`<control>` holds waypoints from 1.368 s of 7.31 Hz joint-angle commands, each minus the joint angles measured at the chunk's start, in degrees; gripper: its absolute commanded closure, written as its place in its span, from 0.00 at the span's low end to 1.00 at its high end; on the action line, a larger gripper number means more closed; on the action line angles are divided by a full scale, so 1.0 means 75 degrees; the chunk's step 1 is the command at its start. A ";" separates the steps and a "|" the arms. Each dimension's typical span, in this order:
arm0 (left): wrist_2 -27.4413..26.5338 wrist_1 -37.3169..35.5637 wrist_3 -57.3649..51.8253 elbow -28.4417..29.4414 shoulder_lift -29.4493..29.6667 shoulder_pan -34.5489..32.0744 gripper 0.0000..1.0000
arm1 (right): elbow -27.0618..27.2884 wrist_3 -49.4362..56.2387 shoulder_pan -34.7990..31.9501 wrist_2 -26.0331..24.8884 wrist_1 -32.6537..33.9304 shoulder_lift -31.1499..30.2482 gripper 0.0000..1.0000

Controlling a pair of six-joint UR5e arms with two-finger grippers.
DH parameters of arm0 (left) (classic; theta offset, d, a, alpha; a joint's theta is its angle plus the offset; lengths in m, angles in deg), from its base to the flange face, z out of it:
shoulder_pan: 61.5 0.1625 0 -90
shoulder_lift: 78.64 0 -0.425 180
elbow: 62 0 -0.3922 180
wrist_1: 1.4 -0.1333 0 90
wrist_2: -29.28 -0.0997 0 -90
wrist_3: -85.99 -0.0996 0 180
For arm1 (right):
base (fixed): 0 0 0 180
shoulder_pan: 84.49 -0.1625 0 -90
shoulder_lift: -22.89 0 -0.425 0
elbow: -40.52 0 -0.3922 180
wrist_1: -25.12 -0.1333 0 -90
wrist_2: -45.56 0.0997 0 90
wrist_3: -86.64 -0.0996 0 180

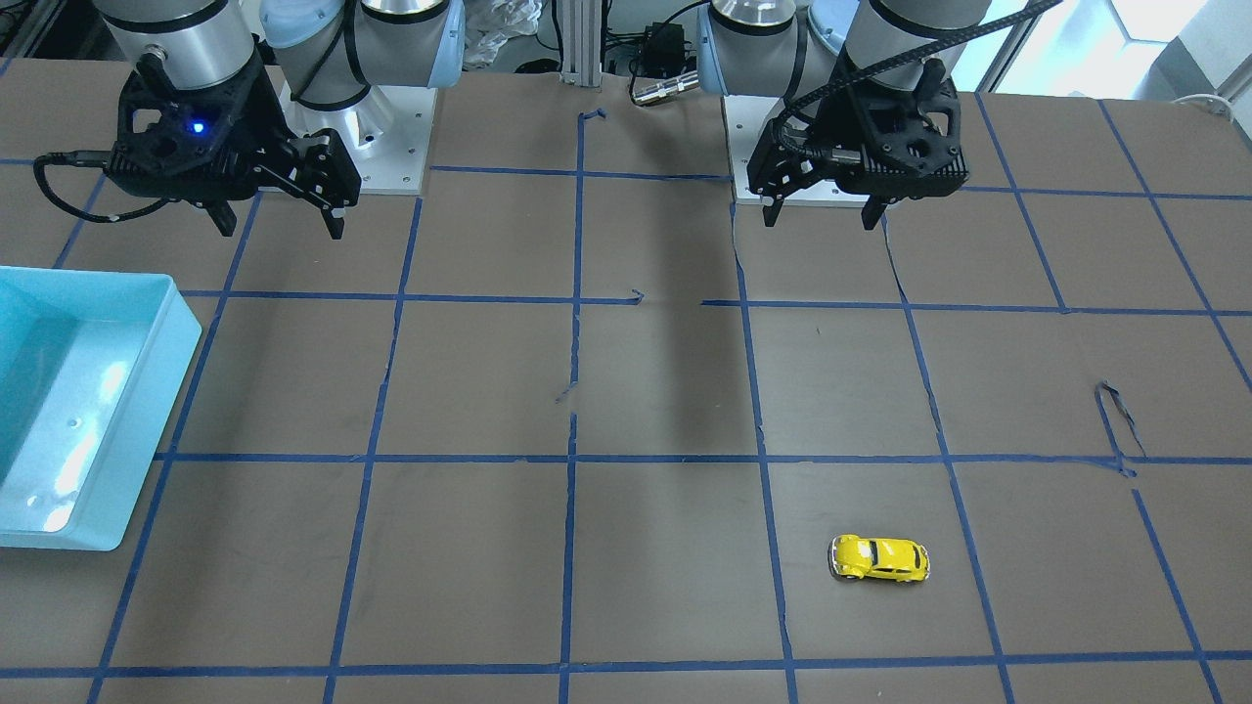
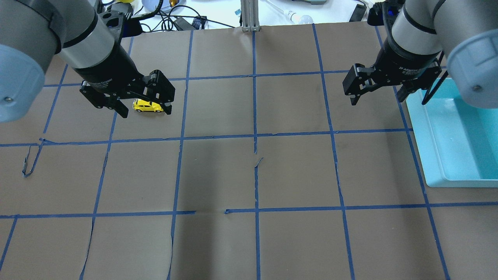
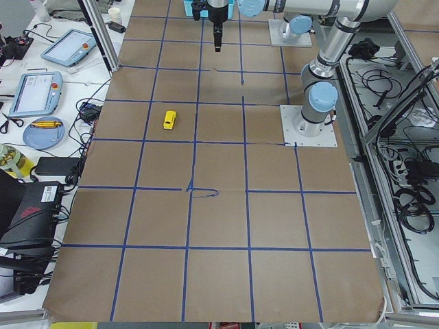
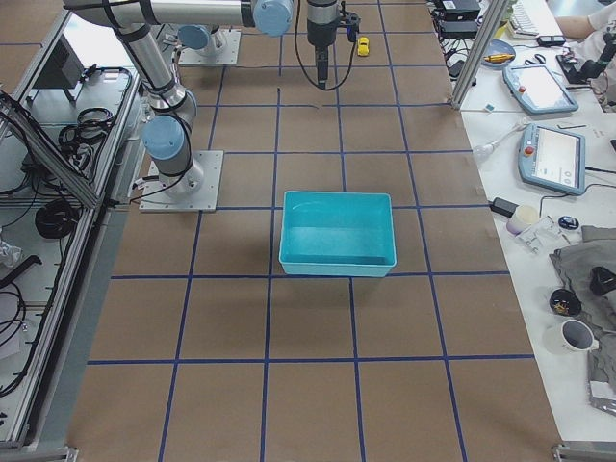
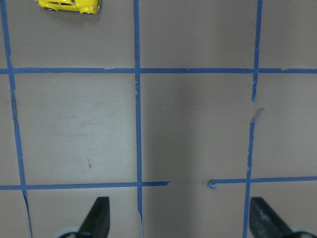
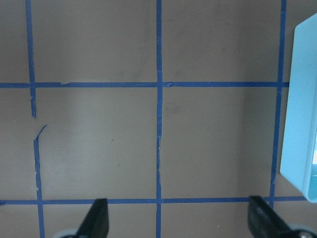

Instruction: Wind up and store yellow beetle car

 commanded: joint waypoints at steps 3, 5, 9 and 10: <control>-0.0137 -0.0177 -0.0052 -0.0001 0.0055 0.0044 0.00 | 0.0051 0.0006 0.0000 0.0002 -0.0012 0.0017 0.00; -0.0113 -0.0362 -0.0064 0.0081 0.0137 0.0114 0.00 | 0.0051 0.0006 0.0000 0.0002 -0.0012 0.0017 0.00; -0.0113 -0.0482 -0.0520 0.0000 0.0138 0.0149 0.00 | 0.0040 0.0006 0.0000 0.0002 0.0000 0.0087 0.00; -0.0101 -0.0482 -0.0532 -0.0012 0.0138 0.0149 0.00 | 0.0040 0.0006 0.0000 0.0014 -0.0011 0.0087 0.00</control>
